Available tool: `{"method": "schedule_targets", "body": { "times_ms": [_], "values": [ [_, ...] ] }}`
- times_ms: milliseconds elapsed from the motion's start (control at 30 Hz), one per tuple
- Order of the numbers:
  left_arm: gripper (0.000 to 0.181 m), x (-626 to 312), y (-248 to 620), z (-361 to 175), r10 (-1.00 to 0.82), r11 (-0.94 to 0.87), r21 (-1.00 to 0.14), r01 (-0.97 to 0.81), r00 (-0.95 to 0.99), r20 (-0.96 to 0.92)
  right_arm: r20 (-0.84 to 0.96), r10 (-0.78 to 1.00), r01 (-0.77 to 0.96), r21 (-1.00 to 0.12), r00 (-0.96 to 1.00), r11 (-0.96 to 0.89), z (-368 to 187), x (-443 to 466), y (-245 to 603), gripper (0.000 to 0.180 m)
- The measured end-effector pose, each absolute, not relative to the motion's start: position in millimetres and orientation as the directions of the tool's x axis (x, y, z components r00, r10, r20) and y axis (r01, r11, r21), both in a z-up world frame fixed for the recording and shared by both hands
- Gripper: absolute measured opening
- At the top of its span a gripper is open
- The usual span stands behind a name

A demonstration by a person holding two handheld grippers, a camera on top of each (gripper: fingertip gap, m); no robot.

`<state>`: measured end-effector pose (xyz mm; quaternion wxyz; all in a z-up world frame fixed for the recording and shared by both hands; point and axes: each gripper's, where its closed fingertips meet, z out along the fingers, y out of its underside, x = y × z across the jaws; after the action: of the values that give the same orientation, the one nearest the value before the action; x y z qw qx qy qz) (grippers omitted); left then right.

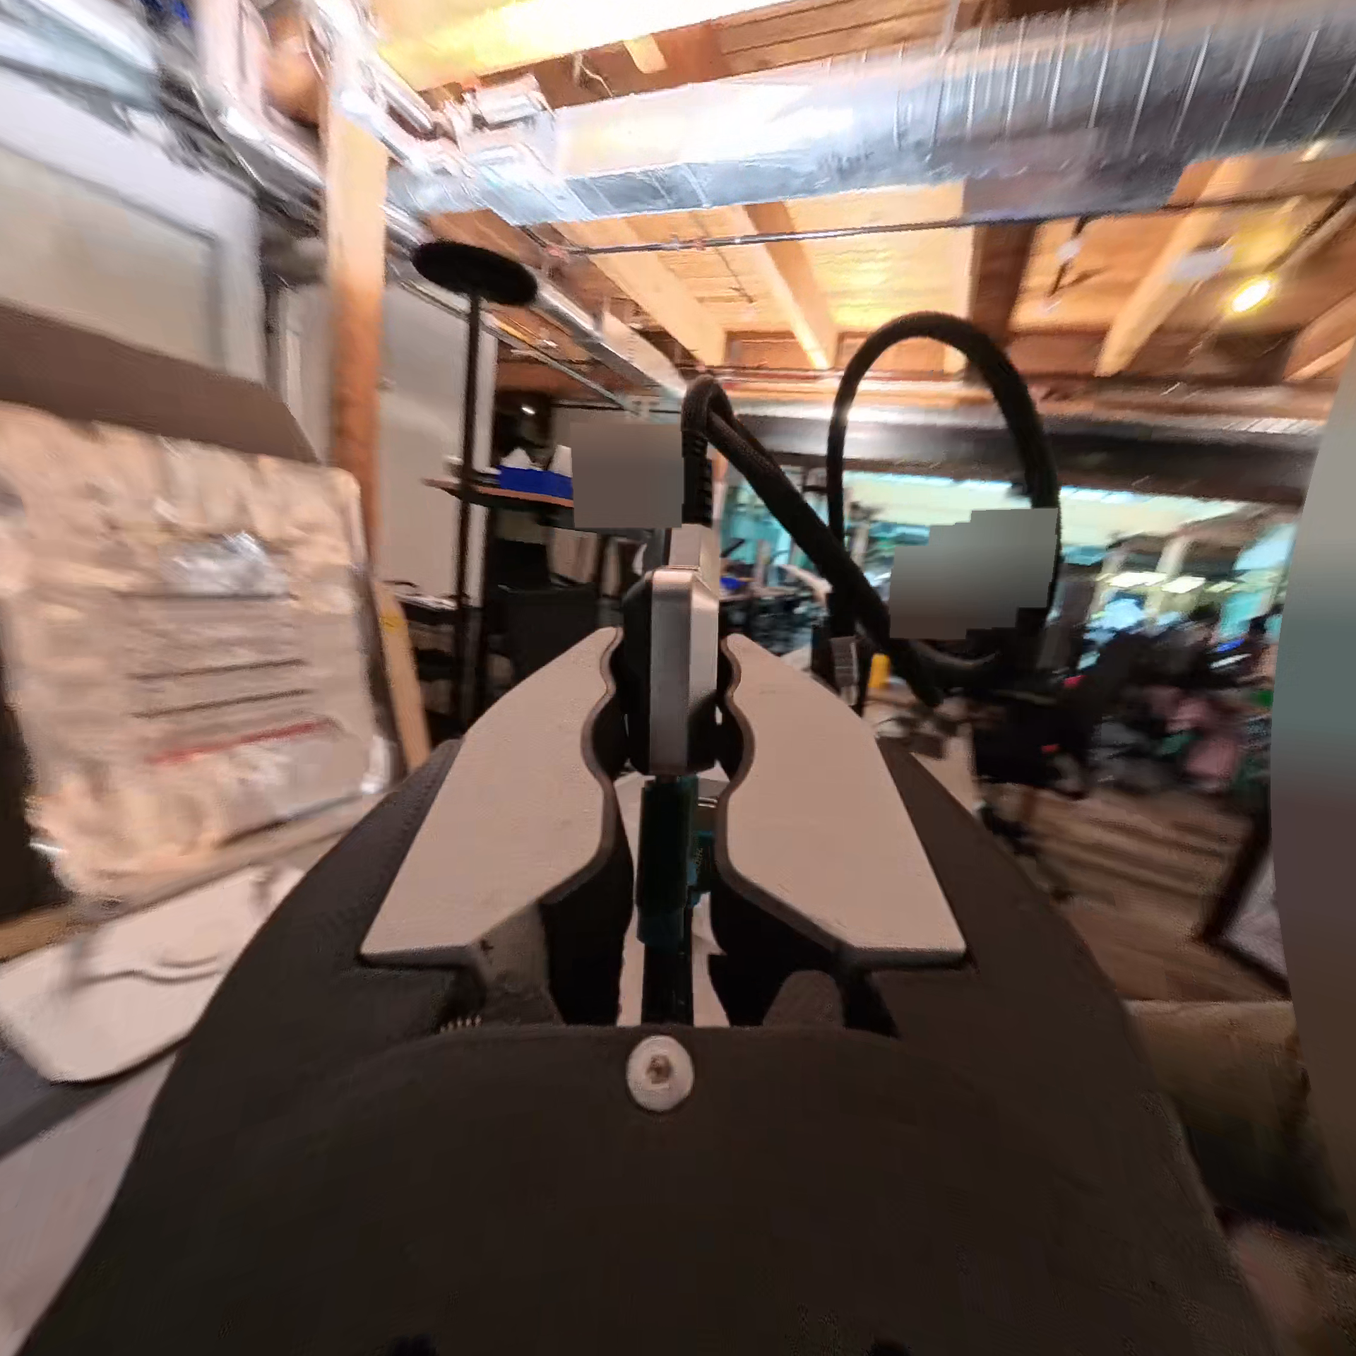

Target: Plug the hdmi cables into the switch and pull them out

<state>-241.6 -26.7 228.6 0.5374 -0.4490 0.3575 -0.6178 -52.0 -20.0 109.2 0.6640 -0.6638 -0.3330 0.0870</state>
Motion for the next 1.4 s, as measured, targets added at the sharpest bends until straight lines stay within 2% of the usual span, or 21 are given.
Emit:
{"method": "schedule_targets", "body": {
  "times_ms": [33, 167, 333, 467, 533, 600, 700, 833, 1000, 1100, 1200, 1300, 1400],
  "values": [
    [0.020, -232.6, -22.1, 222.7, -0.972, -0.234, -0.911, 0.340, -0.067, 0.224, 0.315, 0.583, 0.309, -0.944, 0.749, 0.113, 110.0, -55.8, -22.7, 0.042],
    [0.020, -201.8, -6.0, 198.1, -0.897, -0.436, -0.850, 0.294, -0.215, 0.386, 0.298, 0.684, 0.231, -0.954, 0.666, 0.191, 120.4, -76.5, -39.9, 0.042],
    [0.020, -170.5, 3.9, 171.1, -0.841, -0.534, -0.807, 0.253, -0.263, 0.474, 0.359, 0.707, 0.228, -0.933, 0.610, 0.277, 122.6, -98.4, -47.2, 0.042],
    [0.020, -152.9, 9.5, 151.2, -0.809, -0.583, -0.783, 0.217, -0.246, 0.534, 0.536, 0.592, 0.352, -0.843, 0.602, 0.406, 118.9, -111.3, -42.3, 0.042],
    [0.020, -148.4, 13.5, 144.3, -0.807, -0.587, -0.780, 0.215, -0.226, 0.545, 0.600, 0.532, 0.446, -0.800, 0.597, 0.402, 111.4, -112.7, -35.0, 0.041],
    [0.020, -146.8, 18.1, 140.3, -0.823, -0.567, -0.792, 0.224, -0.193, 0.534, 0.611, 0.546, 0.495, -0.789, 0.574, 0.364, 101.3, -117.3, -32.1, 0.040],
    [0.020, -146.8, 25.5, 136.6, -0.879, -0.477, -0.846, 0.239, -0.104, 0.466, 0.597, 0.634, 0.587, -0.765, 0.492, 0.264, 79.0, -117.4, -37.2, 0.025],
    [0.020, -144.6, 27.8, 134.0, -0.965, -0.232, -0.947, 0.221, 0.070, 0.253, 0.455, 0.825, 0.661, -0.737, 0.334, 0.139, 51.2, -122.3, -77.1, 0.024],
    [0.020, -130.0, 18.9, 122.6, -0.980, 0.009, -0.993, 0.116, 0.200, 0.015, 0.370, 0.925, 0.741, -0.645, 0.088, 0.188, 37.2, -136.4, -151.5, 0.023],
    [0.020, -122.9, 18.0, 113.5, -0.970, 0.068, -0.996, 0.055, 0.238, -0.053, 0.216, 0.973, 0.778, -0.597, -0.081, 0.197, 22.9, -140.2, -212.0, 0.024],
    [0.020, -115.0, 21.5, 98.7, -0.944, 0.141, -0.989, -0.045, 0.296, -0.148, 0.327, 0.945, 0.859, -0.476, -0.027, 0.190, 16.6, -129.0, -205.7, 0.024],
    [0.020, -105.9, 23.9, 81.9, -0.869, 0.292, -0.937, -0.193, 0.356, -0.344, 0.410, 0.907, 0.815, -0.555, 0.093, 0.167, 39.7, -138.1, -180.5, 0.025],
    [0.020, -92.3, 15.7, 63.1, -0.804, 0.402, -0.858, -0.319, 0.326, -0.498, 0.591, 0.741, 0.818, -0.566, 0.318, 0.100, 64.5, -119.0, -113.3, 0.034]
  ]
}}
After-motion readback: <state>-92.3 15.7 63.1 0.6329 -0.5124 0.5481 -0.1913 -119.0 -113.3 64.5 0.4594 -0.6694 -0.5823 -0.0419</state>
